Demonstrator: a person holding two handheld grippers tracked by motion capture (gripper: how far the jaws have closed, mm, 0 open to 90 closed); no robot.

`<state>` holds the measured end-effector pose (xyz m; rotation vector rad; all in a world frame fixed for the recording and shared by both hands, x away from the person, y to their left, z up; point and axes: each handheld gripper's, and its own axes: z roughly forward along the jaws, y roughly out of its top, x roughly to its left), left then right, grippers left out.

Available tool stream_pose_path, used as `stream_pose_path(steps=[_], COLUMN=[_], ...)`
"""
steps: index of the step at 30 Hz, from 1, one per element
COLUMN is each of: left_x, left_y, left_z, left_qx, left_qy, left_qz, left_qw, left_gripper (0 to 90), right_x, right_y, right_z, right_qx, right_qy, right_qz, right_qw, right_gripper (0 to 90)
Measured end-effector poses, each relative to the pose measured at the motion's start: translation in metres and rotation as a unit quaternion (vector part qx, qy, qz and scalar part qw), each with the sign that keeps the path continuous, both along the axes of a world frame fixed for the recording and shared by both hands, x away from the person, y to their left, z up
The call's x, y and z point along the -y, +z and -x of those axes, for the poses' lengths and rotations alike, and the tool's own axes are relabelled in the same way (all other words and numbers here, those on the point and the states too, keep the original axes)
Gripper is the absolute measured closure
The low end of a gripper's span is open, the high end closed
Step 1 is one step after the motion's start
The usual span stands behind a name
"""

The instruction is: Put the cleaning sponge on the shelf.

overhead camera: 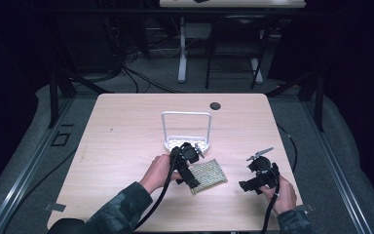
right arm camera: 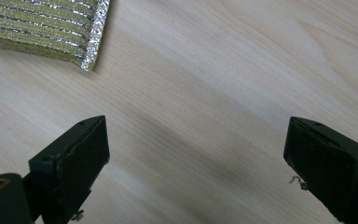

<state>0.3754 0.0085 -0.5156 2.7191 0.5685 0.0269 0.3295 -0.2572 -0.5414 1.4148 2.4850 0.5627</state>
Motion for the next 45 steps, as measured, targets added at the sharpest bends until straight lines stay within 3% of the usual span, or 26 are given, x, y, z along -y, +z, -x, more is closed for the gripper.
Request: stream_pose_path(steps=[5, 10, 17, 26, 31, 38, 45], left_x=[0.013, 0.022, 0.03, 0.034, 0.034, 0.032, 0.03], left_y=[-0.012, -0.019, -0.026, -0.038, -0.044, -0.043, -0.041], left_z=[-0.008, -0.006, 0.001, 0.001, 0.005, 0.003, 0.004], left_qx=[-0.008, -0.006, 0.013, 0.027, 0.031, 0.018, 0.02], left_qy=[-0.001, -0.003, -0.014, -0.009, -0.006, -0.004, 0.006], left_qz=[-0.01, -0.015, -0.032, -0.048, -0.061, -0.054, -0.05], left_qw=[0.9999, 0.9999, 0.9993, 0.9984, 0.9976, 0.9984, 0.9985], left_gripper=[0.0, 0.0, 0.0, 0.1, 0.7, 3.4, 7.0], right_x=[0.003, 0.003, 0.0, 0.003, 0.002, 0.003, 0.002], right_y=[-0.002, 0.0, 0.001, 0.001, 0.001, 0.001, 0.002], right_z=[-0.005, -0.003, -0.001, -0.002, -0.002, -0.002, -0.002], right_qx=[-0.005, -0.003, 0.0, -0.002, 0.0, -0.001, 0.0], right_qy=[0.002, 0.001, 0.004, -0.005, 0.005, 0.002, 0.002], right_qz=[-0.009, -0.01, -0.005, -0.005, 0.0, -0.002, 0.002], right_qw=[0.9999, 0.9999, 1.0, 1.0, 1.0, 1.0, 1.0], right_gripper=[6.0, 6.0, 6.0, 6.0, 6.0, 6.1, 6.3])
